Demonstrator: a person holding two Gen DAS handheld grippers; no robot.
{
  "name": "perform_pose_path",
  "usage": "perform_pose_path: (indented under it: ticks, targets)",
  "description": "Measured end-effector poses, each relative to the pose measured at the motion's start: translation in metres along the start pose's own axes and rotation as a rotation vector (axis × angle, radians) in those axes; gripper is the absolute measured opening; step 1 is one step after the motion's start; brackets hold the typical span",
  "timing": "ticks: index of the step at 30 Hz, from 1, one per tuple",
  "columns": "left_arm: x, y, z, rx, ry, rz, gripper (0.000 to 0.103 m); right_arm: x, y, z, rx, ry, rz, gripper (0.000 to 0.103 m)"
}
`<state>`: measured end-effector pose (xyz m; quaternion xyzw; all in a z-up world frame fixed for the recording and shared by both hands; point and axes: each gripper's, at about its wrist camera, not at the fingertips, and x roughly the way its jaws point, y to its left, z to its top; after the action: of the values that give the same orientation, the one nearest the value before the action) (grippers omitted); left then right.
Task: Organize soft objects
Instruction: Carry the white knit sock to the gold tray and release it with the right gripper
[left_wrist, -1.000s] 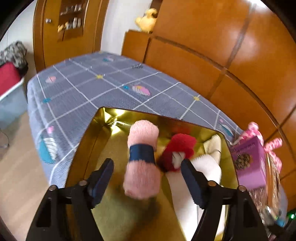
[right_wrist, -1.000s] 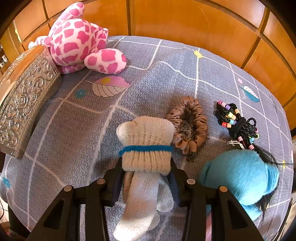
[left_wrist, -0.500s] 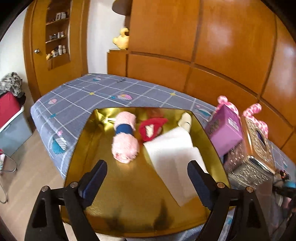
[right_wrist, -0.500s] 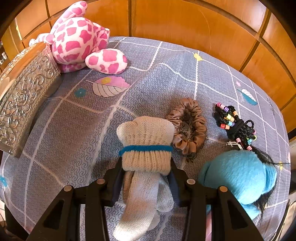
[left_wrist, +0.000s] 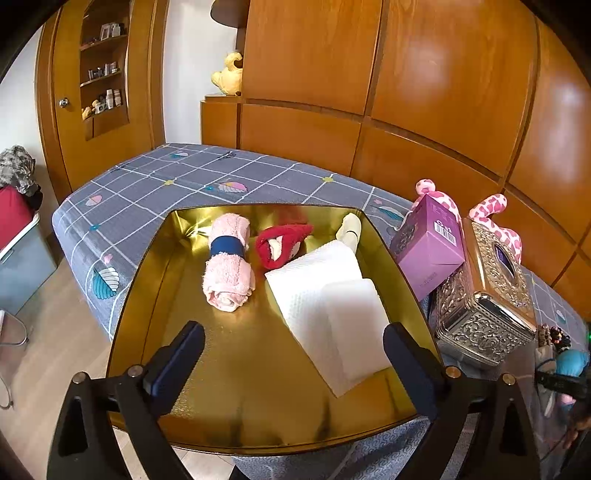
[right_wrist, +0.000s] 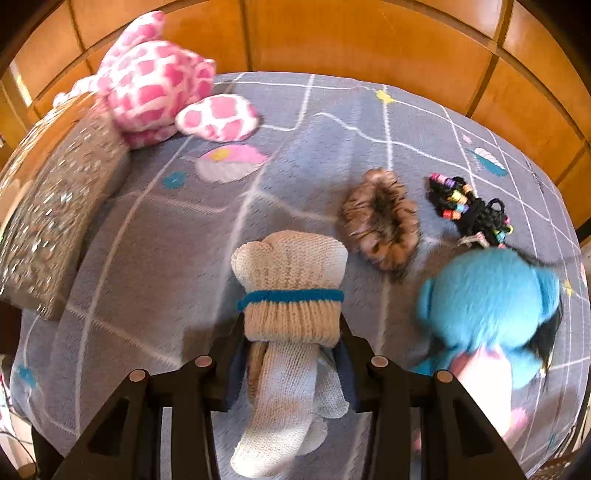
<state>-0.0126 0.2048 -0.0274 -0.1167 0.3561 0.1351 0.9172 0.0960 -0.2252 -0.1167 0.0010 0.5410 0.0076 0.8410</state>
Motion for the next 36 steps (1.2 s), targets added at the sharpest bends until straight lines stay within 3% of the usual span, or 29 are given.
perform_pose_path:
  ticks: [5,14,19,23,30,36]
  targets:
    - [0.002,0.003,0.0,-0.009,0.004,0.005,0.099,-0.019,0.019,-0.013,-0.017,-0.016,0.051,0.036]
    - [0.008,0.009,-0.001,-0.021,0.016,0.017,0.099,-0.099,0.063,-0.015,-0.139,-0.208,0.196,0.035]
    - [0.01,0.018,0.005,-0.034,0.007,0.04,0.099,-0.138,0.107,-0.01,-0.264,-0.295,0.334,0.035]
    - [0.008,0.043,0.018,-0.09,-0.019,0.07,0.099,-0.156,0.151,-0.011,-0.366,-0.311,0.442,0.035]
    - [0.008,0.085,0.029,-0.207,-0.038,0.125,0.099,-0.141,0.25,0.001,-0.515,-0.265,0.575,0.035]
    - [0.012,0.088,0.025,-0.217,-0.026,0.125,0.099,-0.087,0.322,0.004,-0.608,-0.177,0.552,0.035]
